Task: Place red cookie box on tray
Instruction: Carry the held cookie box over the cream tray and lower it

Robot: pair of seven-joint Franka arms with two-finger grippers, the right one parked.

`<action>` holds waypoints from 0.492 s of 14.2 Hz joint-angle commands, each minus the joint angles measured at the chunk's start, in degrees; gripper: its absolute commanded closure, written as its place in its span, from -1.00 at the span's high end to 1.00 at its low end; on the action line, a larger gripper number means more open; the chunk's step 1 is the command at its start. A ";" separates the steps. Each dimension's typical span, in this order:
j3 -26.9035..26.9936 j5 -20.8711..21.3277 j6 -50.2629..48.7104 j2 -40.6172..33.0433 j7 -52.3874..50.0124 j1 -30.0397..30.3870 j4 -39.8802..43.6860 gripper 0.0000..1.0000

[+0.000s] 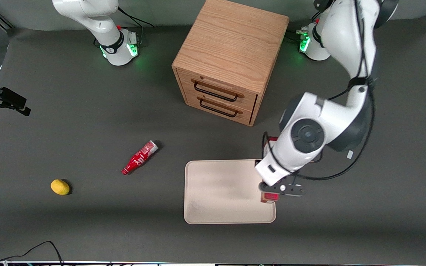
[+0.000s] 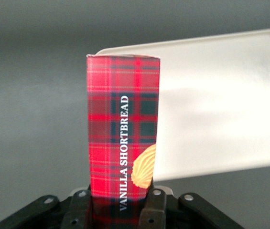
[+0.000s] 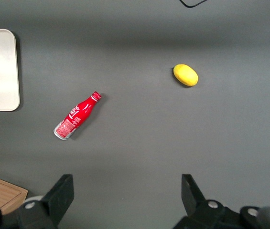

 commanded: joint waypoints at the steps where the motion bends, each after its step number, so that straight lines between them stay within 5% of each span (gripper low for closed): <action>1: 0.44 0.75 2.05 5.31 -3.68 0.26 5.33 -1.00; 7: 1.06 0.92 9.43 11.57 -5.45 -0.36 5.60 -1.00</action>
